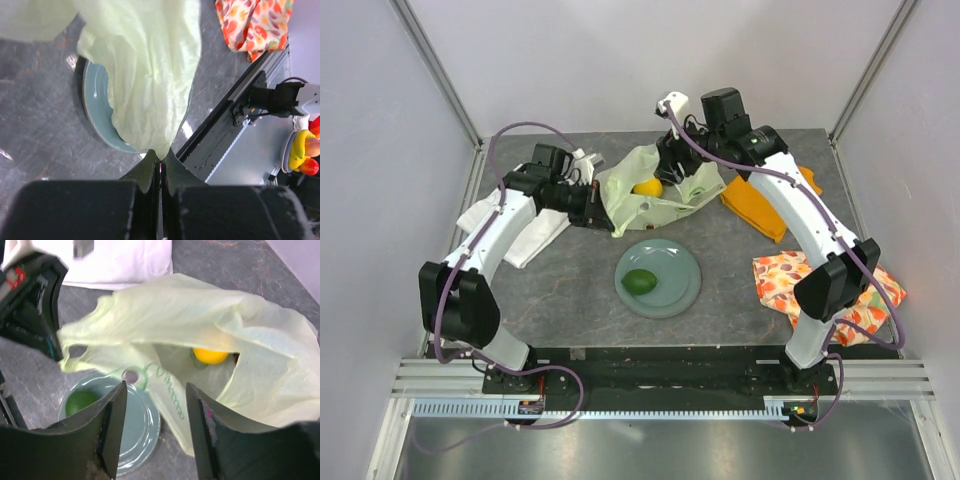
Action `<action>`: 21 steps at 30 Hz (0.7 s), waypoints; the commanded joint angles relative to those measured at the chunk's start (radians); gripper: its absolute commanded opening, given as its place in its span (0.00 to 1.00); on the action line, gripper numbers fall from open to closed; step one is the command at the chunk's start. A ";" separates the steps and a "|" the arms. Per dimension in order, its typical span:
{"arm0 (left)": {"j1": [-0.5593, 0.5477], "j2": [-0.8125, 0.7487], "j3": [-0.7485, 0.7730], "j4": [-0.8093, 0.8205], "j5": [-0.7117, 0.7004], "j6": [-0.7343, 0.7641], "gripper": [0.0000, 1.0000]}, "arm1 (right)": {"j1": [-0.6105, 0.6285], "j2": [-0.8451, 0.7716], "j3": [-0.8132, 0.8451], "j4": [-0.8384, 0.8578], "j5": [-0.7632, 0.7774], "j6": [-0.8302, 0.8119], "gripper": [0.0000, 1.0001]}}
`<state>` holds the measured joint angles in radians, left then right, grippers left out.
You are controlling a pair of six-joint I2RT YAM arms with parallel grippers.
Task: Take the fake fruits out of the plastic bag
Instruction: Take out the fake fruit from the plastic bag.
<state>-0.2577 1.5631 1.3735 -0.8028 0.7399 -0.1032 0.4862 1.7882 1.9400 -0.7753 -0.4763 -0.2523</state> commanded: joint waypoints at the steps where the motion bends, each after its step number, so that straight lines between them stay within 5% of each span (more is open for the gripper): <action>1: -0.002 -0.075 -0.060 -0.026 -0.011 0.010 0.02 | 0.025 0.109 0.001 0.024 0.018 -0.021 0.54; 10: 0.003 -0.129 -0.047 -0.147 -0.074 0.094 0.01 | 0.051 0.241 -0.055 0.116 0.073 0.024 0.43; 15: 0.012 -0.137 -0.059 -0.144 -0.206 0.102 0.02 | 0.065 0.371 0.042 0.122 0.255 0.073 0.45; 21: 0.014 -0.078 -0.013 -0.136 -0.157 0.129 0.02 | 0.063 0.508 0.172 0.131 0.347 0.128 0.81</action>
<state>-0.2478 1.4559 1.3029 -0.9344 0.5774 -0.0376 0.5499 2.2333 2.0083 -0.6834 -0.2317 -0.1791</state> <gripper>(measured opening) 0.023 0.758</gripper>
